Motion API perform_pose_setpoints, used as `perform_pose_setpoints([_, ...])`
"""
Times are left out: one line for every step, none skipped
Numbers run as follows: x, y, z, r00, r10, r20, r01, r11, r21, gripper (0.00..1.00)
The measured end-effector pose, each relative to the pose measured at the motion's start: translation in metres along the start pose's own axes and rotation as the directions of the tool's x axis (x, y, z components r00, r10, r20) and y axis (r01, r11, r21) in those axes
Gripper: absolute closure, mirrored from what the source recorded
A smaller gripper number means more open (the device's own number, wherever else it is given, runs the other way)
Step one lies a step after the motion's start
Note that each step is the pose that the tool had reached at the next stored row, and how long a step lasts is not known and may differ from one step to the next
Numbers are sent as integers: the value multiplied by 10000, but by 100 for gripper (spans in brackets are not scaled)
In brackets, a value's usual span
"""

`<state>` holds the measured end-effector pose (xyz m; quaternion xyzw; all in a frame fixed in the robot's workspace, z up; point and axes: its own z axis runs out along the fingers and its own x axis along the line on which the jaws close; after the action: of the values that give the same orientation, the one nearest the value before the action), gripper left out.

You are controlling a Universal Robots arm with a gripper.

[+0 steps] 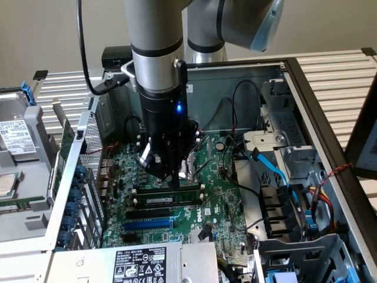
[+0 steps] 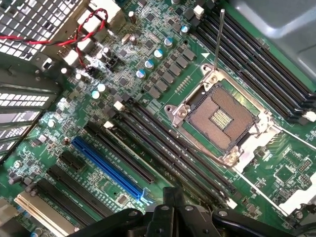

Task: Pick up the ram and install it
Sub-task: 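Press down the ram until it locks into place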

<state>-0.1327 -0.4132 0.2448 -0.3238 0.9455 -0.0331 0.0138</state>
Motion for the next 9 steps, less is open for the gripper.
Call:
perform_pose_setpoints([0, 0, 0, 9999, 122, 3, -122, 9999, 9, 89])
perform_pose_setpoints([0, 0, 0, 9997, 245, 5, -245, 9997, 18, 89])
perform_pose_setpoints([1, 0, -1, 9993, 367, 7, -367, 9993, 27, 89])
perform_pose_setpoints([0, 0, -1, 9987, 515, 11, -515, 9987, 39, 89])
perform_pose_setpoints([0, 0, 0, 9981, 617, 15, -617, 9981, 47, 89])
perform_pose_setpoints([0, 0, 0, 9958, 919, 34, -919, 9957, 77, 89])
perform_pose_setpoints([0, 1, 1, 9920, 1261, 69, -1261, 9920, 101, 89])
perform_pose_setpoints([1, 0, 0, 9860, 1667, 78, -1667, 9859, 124, 89])
perform_pose_setpoints([1, 0, 0, 9757, 2189, 60, -2190, 9756, 143, 89])
